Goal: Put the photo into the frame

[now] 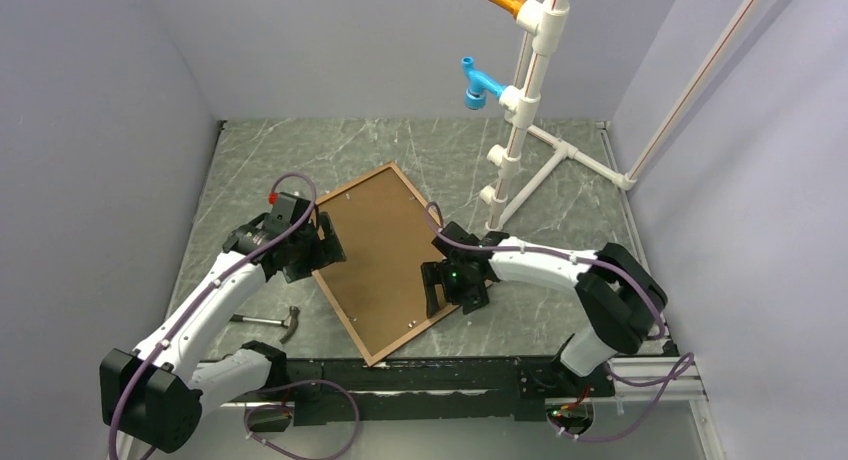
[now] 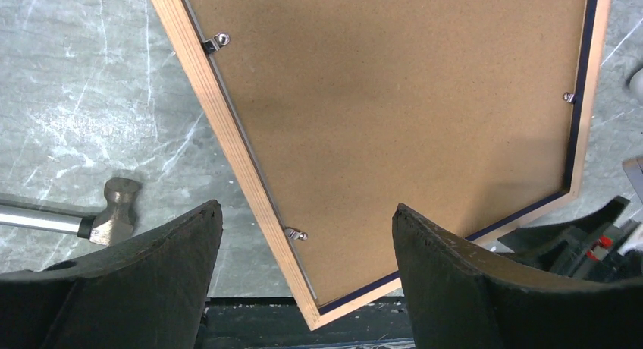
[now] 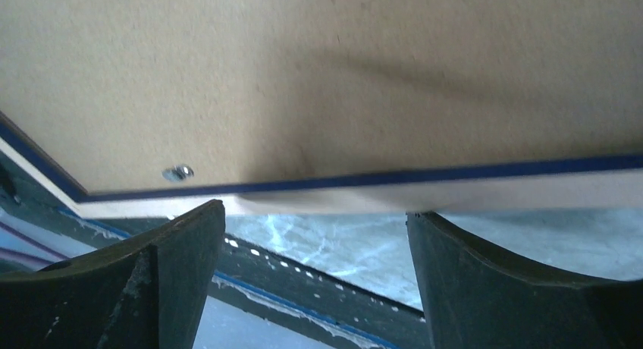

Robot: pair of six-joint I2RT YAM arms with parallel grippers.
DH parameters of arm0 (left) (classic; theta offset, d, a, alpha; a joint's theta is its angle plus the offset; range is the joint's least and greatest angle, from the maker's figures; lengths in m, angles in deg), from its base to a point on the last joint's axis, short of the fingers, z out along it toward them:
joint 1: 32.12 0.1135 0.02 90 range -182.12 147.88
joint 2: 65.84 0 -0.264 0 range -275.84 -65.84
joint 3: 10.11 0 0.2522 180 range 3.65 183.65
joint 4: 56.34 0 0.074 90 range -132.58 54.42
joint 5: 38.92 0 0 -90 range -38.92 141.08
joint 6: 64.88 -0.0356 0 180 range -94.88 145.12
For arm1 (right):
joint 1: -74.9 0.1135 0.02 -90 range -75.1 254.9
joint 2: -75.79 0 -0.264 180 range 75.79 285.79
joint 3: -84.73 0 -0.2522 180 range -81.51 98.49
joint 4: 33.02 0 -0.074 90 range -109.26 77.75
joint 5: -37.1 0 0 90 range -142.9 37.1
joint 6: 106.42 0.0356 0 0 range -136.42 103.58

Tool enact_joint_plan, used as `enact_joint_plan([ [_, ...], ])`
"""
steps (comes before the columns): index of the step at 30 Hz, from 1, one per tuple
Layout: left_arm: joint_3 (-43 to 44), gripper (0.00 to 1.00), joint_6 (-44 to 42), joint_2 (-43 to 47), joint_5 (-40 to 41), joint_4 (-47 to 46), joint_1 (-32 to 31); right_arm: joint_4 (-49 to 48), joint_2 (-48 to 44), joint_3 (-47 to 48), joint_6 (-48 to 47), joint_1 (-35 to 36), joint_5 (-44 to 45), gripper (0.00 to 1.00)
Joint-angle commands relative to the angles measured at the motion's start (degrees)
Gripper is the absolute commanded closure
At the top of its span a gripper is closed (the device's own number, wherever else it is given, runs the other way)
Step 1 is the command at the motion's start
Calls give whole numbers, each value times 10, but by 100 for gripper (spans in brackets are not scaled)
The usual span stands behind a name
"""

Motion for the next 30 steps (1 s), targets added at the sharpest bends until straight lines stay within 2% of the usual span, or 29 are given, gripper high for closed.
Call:
enact_joint_plan([
  [1, 0, 15, 5, 13, -5, -7, 2, -27, 55, 47, 17, -1, 30, 9],
  [8, -4, 15, -1, 20, 2, -1, 2, 19, 137, 108, -12, 23, 139, 17],
  [9, -4, 15, -1, 20, 4, 1, 3, 25, 153, 118, -15, 26, 150, 23],
  [12, -1, 15, -4, 21, 11, 10, 3, 33, 188, 150, -26, 29, 172, 30],
  [17, -2, 15, -9, 26, 20, 19, 4, 41, 239, 211, -57, 26, 201, 52],
  [24, -4, 15, -21, 30, 25, 26, 12, 41, 262, 251, -117, -51, 213, 76],
  [26, -6, 15, -25, 31, 25, 25, 19, 45, 260, 262, -131, -85, 225, 76],
  [28, -10, 15, -31, 28, 21, 21, 27, 48, 255, 273, -142, -113, 221, 71],
  [30, -13, 15, -34, 23, 17, 20, 33, 46, 240, 276, -148, -128, 207, 57],
])
